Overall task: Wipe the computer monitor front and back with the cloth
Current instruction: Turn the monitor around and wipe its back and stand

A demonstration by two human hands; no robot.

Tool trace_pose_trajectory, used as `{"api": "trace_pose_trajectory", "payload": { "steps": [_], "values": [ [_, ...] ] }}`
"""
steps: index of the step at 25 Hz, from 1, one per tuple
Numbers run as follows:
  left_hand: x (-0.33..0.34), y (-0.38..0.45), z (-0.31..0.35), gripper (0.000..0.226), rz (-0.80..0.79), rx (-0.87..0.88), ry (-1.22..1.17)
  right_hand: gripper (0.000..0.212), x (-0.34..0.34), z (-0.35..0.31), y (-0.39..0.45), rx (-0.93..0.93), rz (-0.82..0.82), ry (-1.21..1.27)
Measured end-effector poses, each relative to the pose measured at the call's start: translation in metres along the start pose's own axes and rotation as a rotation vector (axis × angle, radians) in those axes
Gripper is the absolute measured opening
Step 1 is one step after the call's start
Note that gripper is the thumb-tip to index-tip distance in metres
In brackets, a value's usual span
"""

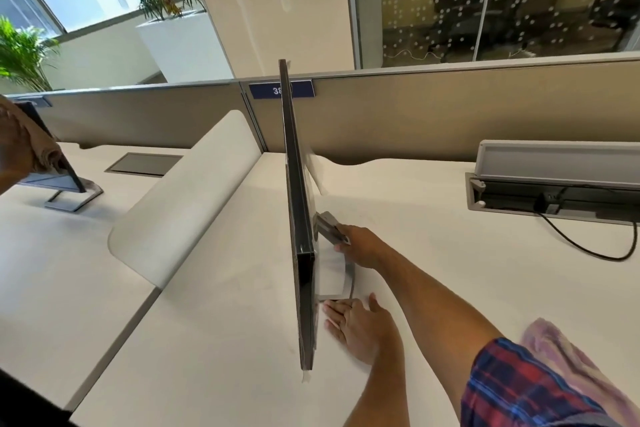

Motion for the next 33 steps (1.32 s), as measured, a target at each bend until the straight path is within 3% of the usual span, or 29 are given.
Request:
{"api": "trace_pose_trajectory", "payload": {
  "steps": [7,19,22,27,30,33],
  "values": [
    [-0.009,0.01,-0.01,0.061,0.034,-0.044,-0.076,0.046,0.005,0.004,0.002,0.029,0.061,0.071],
    [-0.021,0.052,-0.038,0.043,0.219,0.055,-0.018,0.06,0.003,0.014,-0.014,0.135,0.169,0.111],
    [-0.034,0.069,-0.04,0.036,0.164,0.077,-0.054,0.052,0.005,0.018,-0.023,0.16,0.241,0.18],
    [-0.05,0.104,-0.051,0.058,0.07,0.149,0.024,0.03,0.015,0.018,-0.04,0.193,0.391,0.354],
    [-0.058,0.126,-0.053,0.051,0.043,0.241,0.115,0.015,0.028,0.016,-0.053,0.195,0.496,0.446],
    [-0.068,0.144,-0.048,0.045,0.02,0.327,0.156,0.015,0.041,0.01,-0.061,0.206,0.57,0.459]
  ]
}}
Point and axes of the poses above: each hand's wrist, its own y-axis towards the middle knuckle, its own x-axis out of the palm, z = x × y, the point moved 5 cm from there along y, towards the middle knuckle
